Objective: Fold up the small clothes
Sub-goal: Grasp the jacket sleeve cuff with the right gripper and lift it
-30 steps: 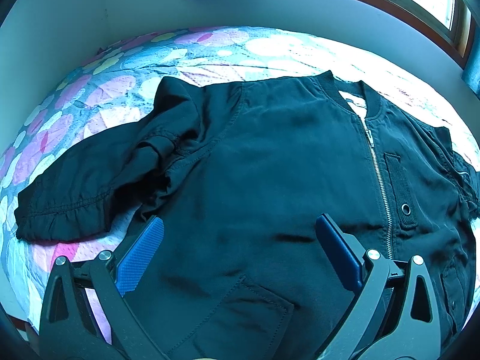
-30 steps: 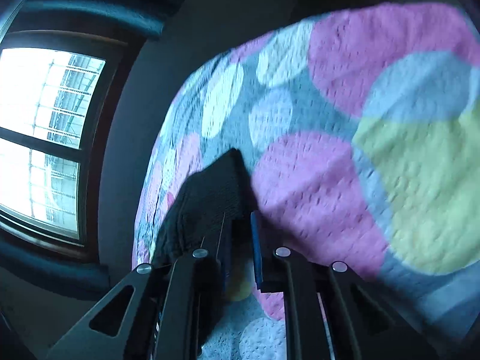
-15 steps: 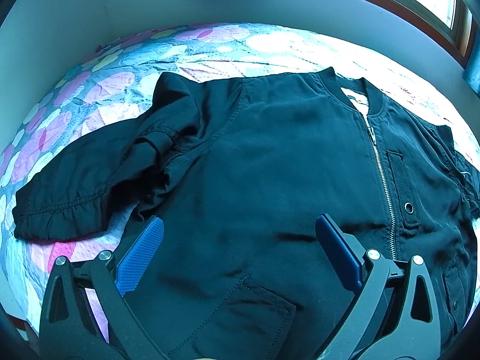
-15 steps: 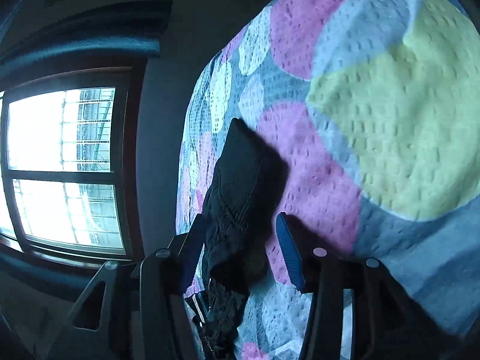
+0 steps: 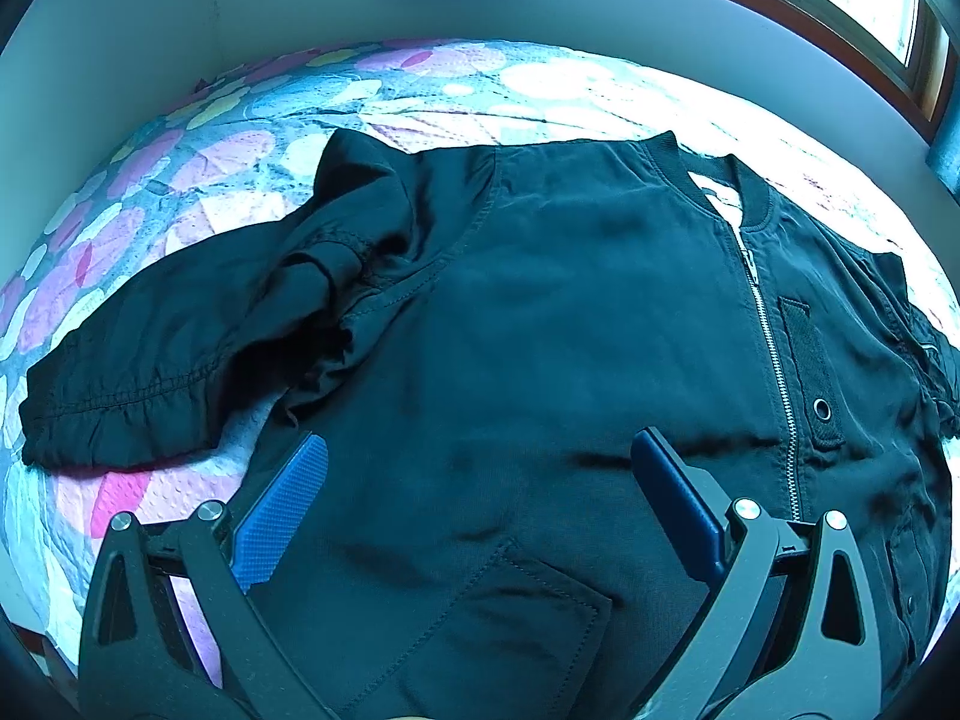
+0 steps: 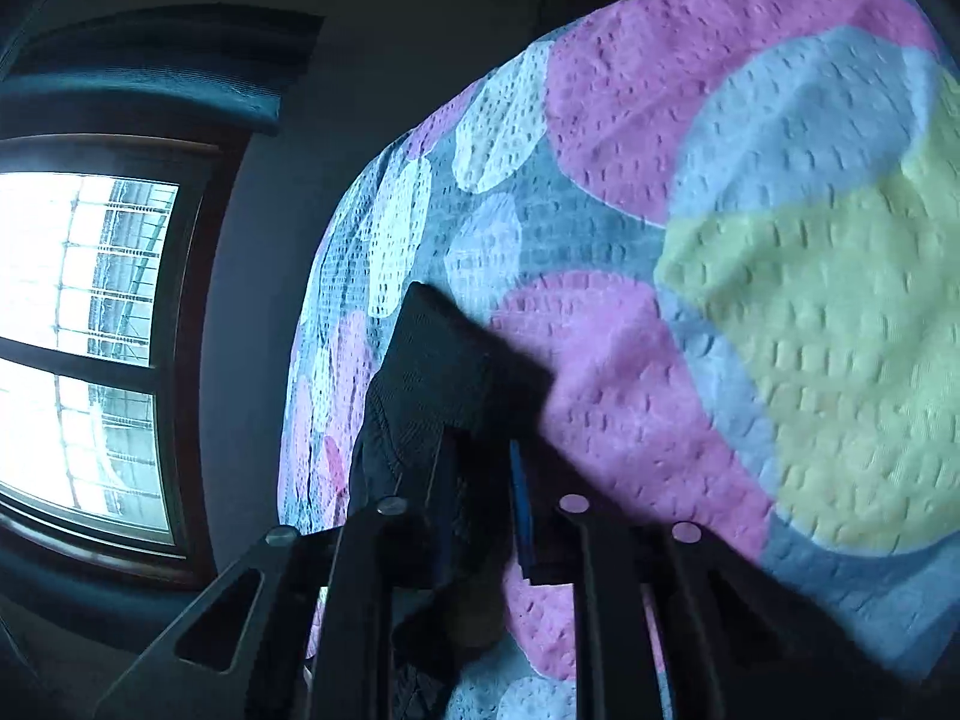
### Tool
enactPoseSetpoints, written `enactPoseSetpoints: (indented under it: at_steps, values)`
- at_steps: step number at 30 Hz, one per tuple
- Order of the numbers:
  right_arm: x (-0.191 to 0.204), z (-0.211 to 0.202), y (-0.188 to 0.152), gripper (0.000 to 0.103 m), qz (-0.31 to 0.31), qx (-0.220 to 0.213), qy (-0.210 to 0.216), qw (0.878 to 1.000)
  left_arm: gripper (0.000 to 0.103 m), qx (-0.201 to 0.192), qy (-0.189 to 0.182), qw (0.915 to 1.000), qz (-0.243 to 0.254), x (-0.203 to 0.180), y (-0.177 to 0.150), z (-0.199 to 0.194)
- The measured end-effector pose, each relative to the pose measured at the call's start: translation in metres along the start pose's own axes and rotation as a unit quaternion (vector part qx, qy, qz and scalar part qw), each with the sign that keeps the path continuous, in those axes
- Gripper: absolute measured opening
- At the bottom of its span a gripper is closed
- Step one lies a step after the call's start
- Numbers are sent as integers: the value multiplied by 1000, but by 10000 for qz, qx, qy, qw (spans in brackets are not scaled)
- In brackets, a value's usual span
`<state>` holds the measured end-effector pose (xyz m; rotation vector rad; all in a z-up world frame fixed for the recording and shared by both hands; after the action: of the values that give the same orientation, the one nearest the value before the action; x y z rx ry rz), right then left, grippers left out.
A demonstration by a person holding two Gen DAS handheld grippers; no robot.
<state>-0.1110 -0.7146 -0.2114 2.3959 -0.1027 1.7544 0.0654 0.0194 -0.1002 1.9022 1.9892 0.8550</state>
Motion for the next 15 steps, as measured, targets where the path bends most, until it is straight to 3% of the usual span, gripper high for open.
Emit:
enactPoseSetpoints:
  at_steps: [4,8,12,15]
  values:
    - [7,-25,13,13,-209,-405,161,9988,101,-6,56,10000,-31,7,2,1]
    - [35,-39,10,13,-576,-522,289,9966,101,-34,96,9999,-5,12,2,1]
    - [95,-52,-14,13,-1252,-489,689,9885,101,-22,87,10000,16,15,-1,1]
    - [152,-63,-51,13,-1901,-358,1117,9747,101,-32,90,9999,76,18,-4,1]
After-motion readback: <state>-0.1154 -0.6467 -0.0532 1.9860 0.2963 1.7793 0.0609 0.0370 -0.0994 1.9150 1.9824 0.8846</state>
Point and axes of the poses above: each gripper's, at about its wrist camera, not at the fingertips, and z roughly the way its jaws point, x to its left, y to its top, the point moved 9 cm from there along z, roughly the way its jaws point, and after that the axes turned 14 degrees about y, right-handed, at the moved point
